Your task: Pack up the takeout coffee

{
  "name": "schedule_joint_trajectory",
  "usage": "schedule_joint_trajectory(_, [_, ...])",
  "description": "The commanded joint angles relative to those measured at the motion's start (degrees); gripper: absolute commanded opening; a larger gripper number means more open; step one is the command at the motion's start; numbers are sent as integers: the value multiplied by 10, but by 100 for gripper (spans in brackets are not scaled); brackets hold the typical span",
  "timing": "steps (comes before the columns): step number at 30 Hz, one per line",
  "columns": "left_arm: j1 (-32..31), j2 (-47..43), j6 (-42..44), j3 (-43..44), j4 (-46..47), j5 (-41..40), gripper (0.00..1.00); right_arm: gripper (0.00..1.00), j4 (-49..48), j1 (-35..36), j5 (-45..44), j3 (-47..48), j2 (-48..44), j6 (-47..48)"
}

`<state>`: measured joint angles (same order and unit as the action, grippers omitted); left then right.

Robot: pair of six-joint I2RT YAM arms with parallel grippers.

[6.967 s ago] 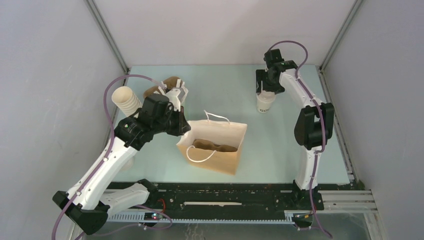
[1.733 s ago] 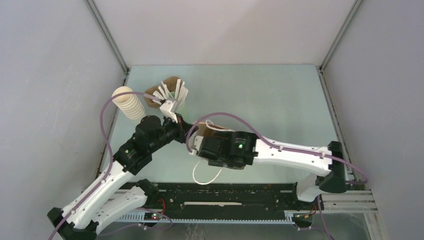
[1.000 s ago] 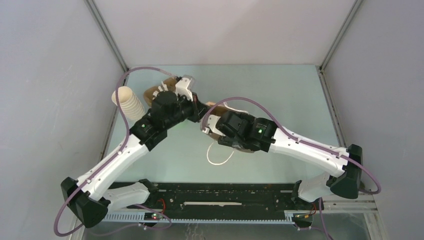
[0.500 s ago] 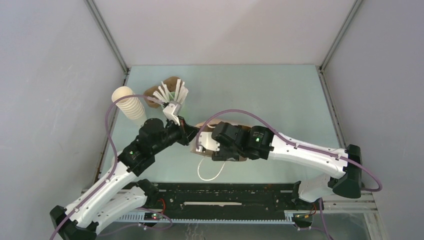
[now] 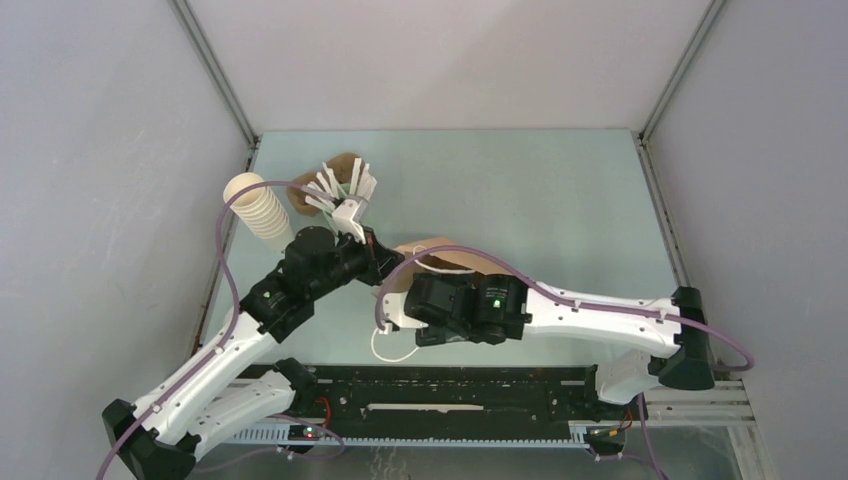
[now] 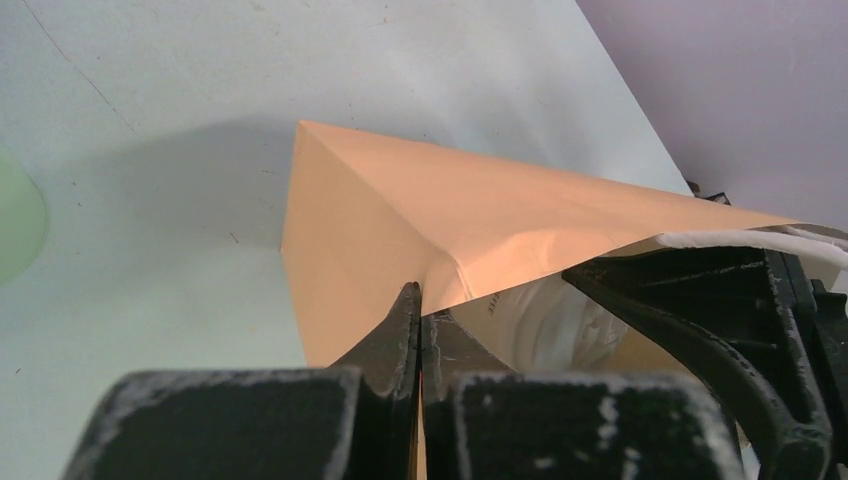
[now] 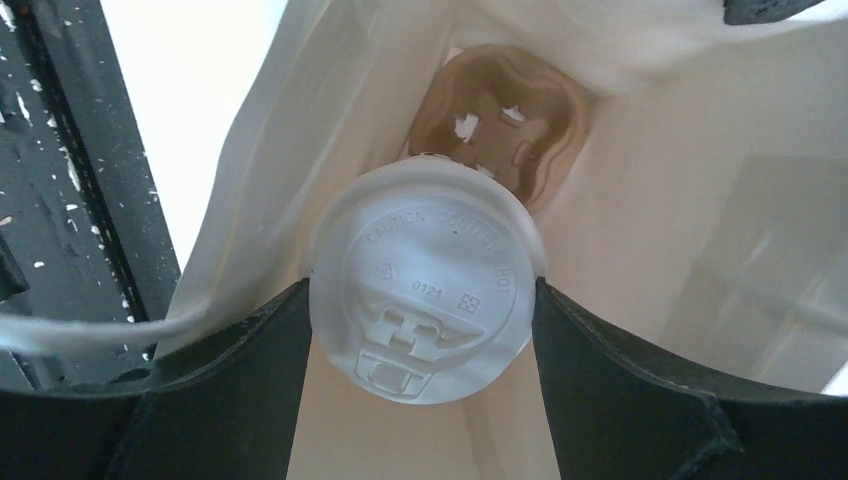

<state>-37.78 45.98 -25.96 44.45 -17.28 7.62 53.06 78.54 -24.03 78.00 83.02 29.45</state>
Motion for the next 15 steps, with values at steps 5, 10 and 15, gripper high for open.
schedule_joint_trajectory(5, [-22,1,0,18,-35,-14,0,60,31,-4,-21,91,67,-14])
schedule_joint_trajectory(10, [-24,1,8,31,-51,-24,0,59,29,-24,27,121,95,-28])
schedule_joint_trajectory(15, [-24,-13,20,34,-60,-48,0,58,61,-53,173,109,69,-73])
